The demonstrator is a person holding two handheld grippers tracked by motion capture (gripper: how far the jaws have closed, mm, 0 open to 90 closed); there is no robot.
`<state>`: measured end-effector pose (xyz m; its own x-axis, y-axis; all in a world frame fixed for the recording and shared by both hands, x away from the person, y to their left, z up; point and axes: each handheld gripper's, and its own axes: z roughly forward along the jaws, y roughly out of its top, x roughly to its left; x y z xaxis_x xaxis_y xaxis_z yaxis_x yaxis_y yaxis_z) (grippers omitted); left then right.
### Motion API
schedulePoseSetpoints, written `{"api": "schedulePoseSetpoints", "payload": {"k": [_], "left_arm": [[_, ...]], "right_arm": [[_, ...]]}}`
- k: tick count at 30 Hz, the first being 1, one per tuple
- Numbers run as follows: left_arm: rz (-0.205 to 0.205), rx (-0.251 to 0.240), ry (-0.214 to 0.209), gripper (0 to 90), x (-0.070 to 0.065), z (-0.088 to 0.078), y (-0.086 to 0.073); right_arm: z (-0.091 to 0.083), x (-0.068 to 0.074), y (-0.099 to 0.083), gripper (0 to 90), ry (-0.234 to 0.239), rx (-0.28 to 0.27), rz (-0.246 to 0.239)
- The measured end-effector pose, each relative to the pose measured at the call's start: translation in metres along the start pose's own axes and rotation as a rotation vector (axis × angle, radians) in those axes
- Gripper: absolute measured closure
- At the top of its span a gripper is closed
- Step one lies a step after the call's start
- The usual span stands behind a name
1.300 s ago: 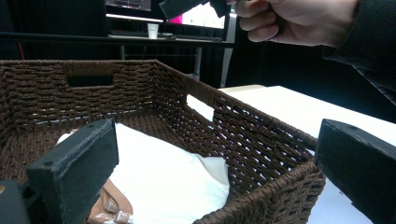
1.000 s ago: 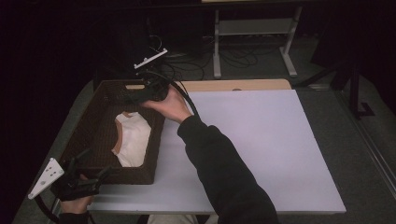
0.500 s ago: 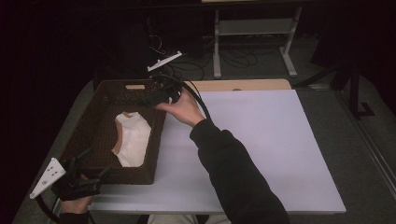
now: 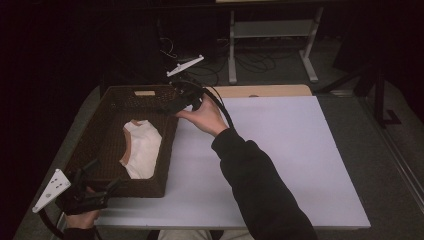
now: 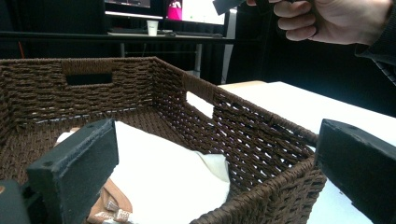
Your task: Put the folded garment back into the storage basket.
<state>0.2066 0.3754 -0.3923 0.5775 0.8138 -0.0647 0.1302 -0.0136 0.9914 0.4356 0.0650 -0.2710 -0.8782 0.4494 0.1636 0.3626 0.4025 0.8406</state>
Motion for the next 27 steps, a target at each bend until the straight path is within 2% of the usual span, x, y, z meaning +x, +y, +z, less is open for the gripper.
{"api": "schedulePoseSetpoints", "payload": {"k": [14, 17, 27], "left_arm": [[0.001, 0.004, 0.0, 0.0, -0.001, 0.001, 0.0], [0.001, 0.005, 0.0, 0.0, -0.001, 0.001, 0.0], [0.005, 0.008, 0.002, 0.0, -0.002, 0.001, 0.0]], "right_arm": [[-0.017, -0.006, -0.015, 0.0, -0.018, 0.001, -0.003], [-0.025, -0.009, -0.019, 0.0, -0.015, -0.016, 0.005], [-0.044, -0.014, -0.034, 0.0, -0.032, -0.019, 0.008]]}}
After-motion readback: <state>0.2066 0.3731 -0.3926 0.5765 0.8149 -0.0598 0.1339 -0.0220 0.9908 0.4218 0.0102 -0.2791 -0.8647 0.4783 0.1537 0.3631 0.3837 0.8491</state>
